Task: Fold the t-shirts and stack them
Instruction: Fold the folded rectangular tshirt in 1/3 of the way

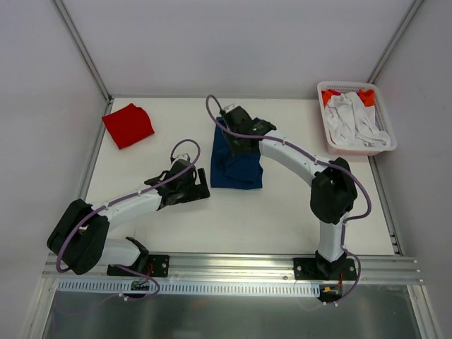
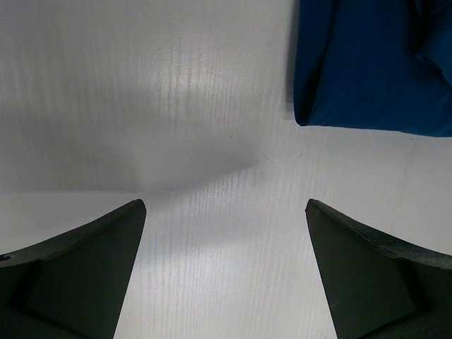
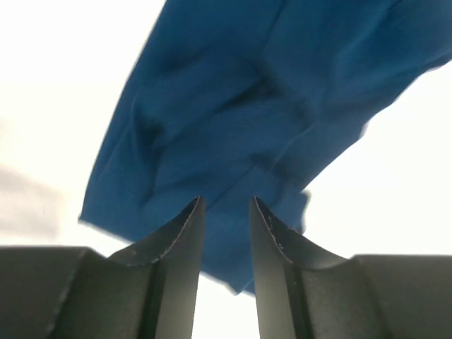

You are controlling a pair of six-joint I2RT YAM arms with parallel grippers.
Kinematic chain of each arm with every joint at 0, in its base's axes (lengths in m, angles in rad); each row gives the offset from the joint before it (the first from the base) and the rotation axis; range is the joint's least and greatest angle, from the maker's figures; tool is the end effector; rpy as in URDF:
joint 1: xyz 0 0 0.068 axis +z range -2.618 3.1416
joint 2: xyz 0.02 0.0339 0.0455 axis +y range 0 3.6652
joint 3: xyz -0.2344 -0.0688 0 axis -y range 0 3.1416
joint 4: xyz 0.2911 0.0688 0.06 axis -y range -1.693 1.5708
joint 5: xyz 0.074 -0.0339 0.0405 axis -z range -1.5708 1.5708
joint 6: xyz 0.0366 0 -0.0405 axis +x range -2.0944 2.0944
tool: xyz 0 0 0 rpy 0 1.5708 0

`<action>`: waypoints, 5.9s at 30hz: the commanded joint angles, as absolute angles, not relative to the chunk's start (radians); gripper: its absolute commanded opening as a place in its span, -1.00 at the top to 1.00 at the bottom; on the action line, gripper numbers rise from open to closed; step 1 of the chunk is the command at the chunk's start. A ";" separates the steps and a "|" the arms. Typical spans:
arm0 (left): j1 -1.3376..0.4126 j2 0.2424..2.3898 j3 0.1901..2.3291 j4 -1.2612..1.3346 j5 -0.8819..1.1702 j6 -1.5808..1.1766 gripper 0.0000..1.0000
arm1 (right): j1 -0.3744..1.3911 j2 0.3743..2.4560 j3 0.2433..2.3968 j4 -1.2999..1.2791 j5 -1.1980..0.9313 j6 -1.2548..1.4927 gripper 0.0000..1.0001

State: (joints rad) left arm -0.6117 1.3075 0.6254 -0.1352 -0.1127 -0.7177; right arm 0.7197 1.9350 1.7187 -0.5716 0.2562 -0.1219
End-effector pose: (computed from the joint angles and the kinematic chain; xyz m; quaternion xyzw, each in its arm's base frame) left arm 0.2466 -0.1679 0.1224 -0.0699 0.9260 -0.1853 0.3214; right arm 0.3655 0.3080 0.2511 -0.3300 0.8567 -0.0014 0.3964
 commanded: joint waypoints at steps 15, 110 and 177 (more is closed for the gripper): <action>-0.611 1.238 0.594 -0.127 -0.109 -0.730 -0.98 | 0.844 1.836 1.436 -0.494 0.268 -0.002 0.40; -0.611 1.218 0.557 -0.126 -0.110 -0.730 -0.98 | 0.586 2.103 1.843 -0.460 0.241 -0.149 0.99; -0.612 1.428 0.788 -0.005 -0.109 -0.647 -0.98 | 0.683 2.033 1.643 -0.479 0.187 -0.021 0.72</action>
